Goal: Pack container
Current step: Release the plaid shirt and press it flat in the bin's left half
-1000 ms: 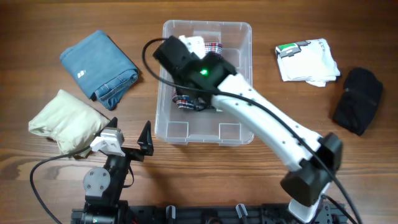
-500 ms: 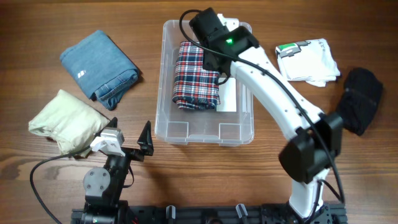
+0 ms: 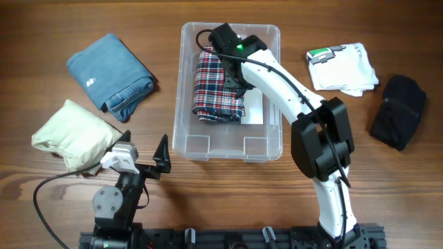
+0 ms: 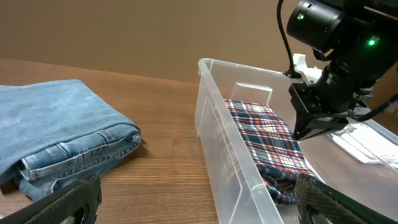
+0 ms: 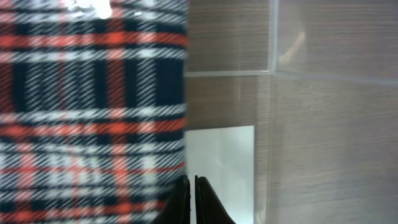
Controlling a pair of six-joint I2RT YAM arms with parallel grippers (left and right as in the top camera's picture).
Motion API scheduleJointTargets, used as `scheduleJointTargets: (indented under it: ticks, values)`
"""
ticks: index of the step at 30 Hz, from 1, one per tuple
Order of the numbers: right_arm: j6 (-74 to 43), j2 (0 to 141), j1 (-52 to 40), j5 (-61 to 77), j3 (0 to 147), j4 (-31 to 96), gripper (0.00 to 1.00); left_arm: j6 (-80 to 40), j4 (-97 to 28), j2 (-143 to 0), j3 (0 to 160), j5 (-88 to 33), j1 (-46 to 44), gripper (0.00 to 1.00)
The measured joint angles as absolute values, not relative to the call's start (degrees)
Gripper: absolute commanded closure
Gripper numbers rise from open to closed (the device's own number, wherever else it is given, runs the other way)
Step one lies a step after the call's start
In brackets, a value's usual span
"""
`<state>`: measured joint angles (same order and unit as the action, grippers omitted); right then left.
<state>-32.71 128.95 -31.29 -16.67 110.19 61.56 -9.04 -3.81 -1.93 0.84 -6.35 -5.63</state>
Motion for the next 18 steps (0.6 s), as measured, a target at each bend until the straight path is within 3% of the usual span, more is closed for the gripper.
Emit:
scheduleJointTargets:
  ticks: [18]
  values:
    - [-28.1,131.4,-30.6,-7.9,110.2,55.0,0.96,-9.0,-3.8,-1.9,0.8,-6.3,-5.6,0.00]
